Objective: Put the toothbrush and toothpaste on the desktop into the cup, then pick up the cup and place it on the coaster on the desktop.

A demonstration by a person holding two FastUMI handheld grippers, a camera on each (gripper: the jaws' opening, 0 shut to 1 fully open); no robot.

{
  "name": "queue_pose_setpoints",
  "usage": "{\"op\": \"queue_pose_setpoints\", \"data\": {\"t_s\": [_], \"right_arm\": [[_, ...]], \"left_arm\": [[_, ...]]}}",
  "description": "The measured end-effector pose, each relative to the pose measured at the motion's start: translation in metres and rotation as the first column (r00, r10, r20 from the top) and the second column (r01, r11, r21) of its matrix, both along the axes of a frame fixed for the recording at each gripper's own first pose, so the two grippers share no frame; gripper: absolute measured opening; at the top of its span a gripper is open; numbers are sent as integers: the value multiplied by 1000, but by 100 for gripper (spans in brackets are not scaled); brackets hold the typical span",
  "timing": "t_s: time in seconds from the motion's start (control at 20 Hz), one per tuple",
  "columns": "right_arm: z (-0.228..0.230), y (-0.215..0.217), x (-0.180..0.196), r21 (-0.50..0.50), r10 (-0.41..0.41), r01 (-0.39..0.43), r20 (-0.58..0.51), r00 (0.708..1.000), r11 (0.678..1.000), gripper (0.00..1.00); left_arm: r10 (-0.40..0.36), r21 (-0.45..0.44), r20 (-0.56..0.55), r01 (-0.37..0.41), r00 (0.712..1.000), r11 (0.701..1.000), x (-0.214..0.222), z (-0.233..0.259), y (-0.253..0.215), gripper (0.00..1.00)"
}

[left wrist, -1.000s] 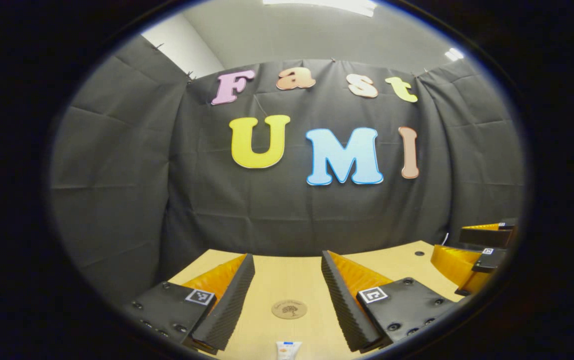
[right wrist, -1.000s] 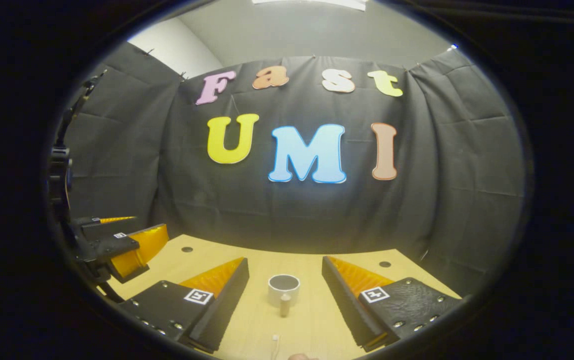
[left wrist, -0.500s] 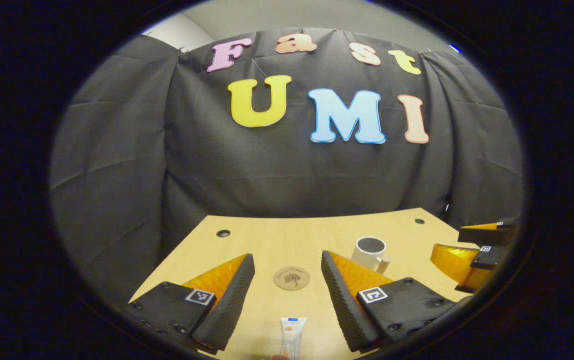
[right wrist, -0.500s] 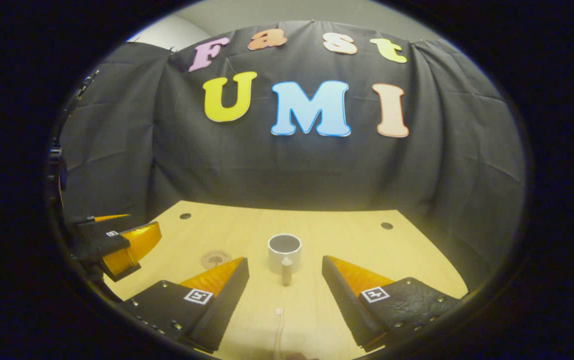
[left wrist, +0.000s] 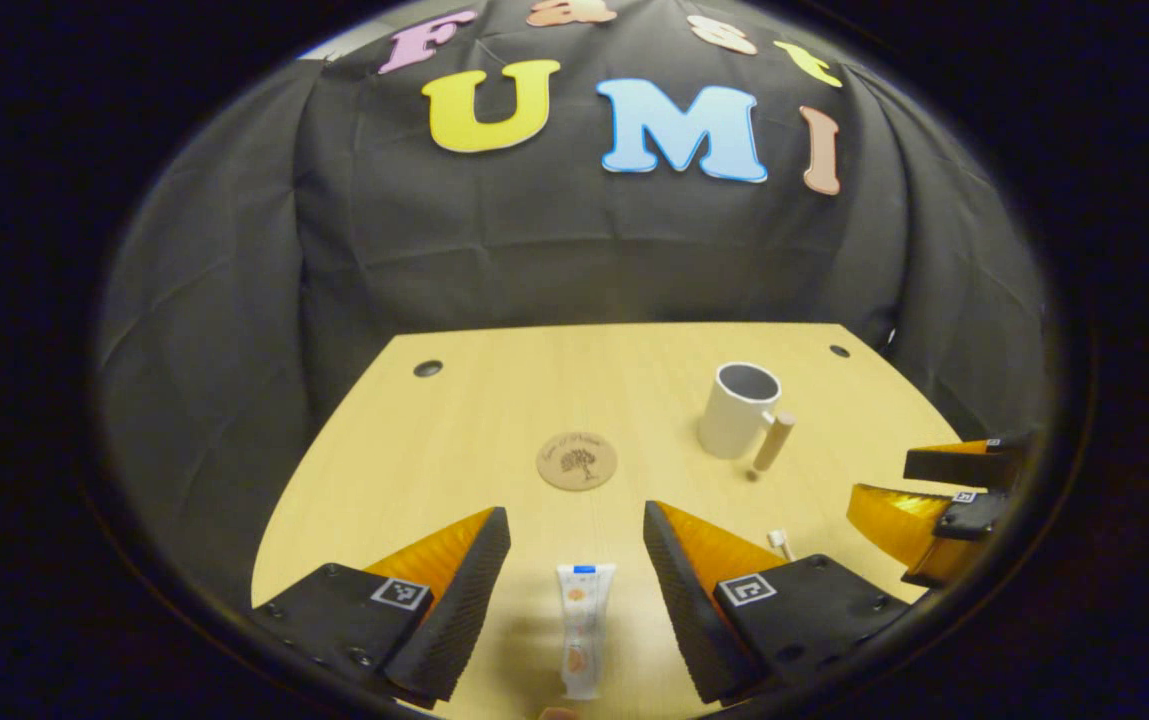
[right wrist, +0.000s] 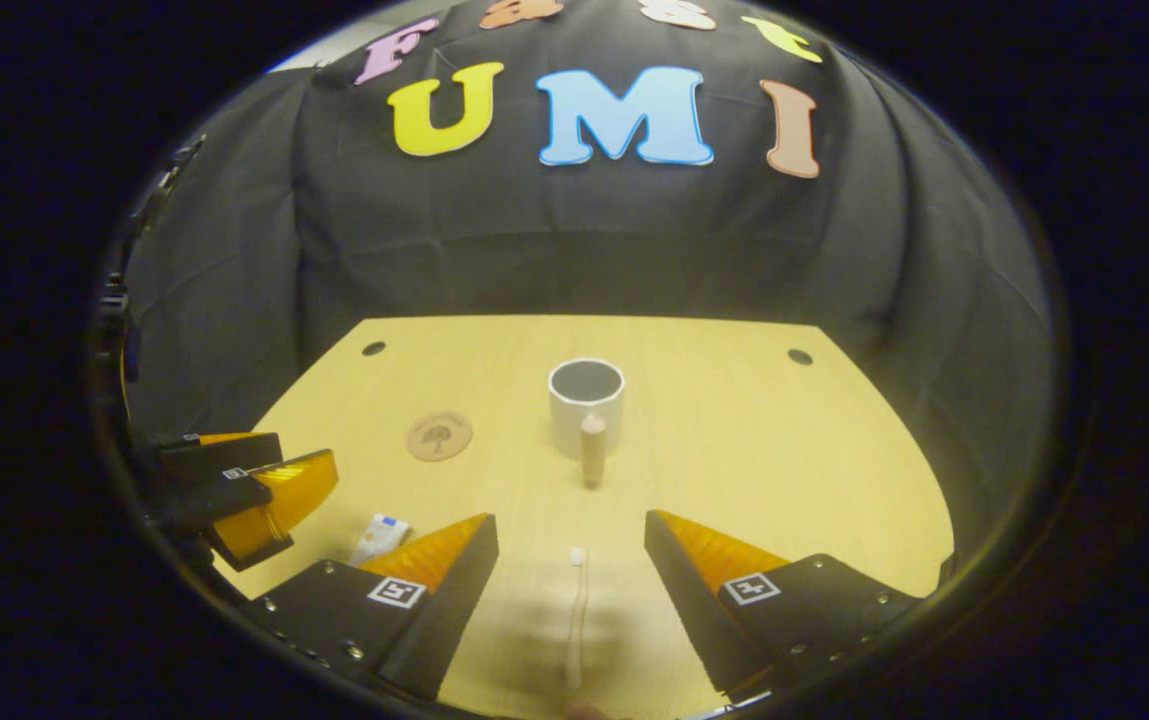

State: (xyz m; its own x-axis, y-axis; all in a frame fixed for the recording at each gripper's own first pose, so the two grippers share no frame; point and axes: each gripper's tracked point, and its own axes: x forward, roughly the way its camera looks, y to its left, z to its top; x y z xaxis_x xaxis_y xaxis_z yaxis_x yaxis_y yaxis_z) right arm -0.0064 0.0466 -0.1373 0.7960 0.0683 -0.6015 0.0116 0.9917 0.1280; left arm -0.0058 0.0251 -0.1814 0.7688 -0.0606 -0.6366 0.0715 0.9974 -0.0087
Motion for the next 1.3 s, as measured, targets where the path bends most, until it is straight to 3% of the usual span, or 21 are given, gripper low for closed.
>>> {"op": "queue_pose_setpoints", "data": {"t_s": [0.4,0.8,1.05,1.3], "right_arm": [[-46,6,-15,20,23,-20,-201,979,1000,94],[-97,22,-31,44,84,-72,-410,908,996,94],[-117,25,-33,56,95,-77,-510,855,995,94],[-121,25,-28,68,91,-65,-533,841,996,93]], "left_arm": [[8,-28,-256,-16,967,999,-19,-70,5,90],[8,-26,-477,-23,879,999,-41,-125,11,90],[5,-23,-539,-21,842,1000,-46,-141,14,90],[4,-28,-558,-24,830,999,-45,-147,13,89]]}}
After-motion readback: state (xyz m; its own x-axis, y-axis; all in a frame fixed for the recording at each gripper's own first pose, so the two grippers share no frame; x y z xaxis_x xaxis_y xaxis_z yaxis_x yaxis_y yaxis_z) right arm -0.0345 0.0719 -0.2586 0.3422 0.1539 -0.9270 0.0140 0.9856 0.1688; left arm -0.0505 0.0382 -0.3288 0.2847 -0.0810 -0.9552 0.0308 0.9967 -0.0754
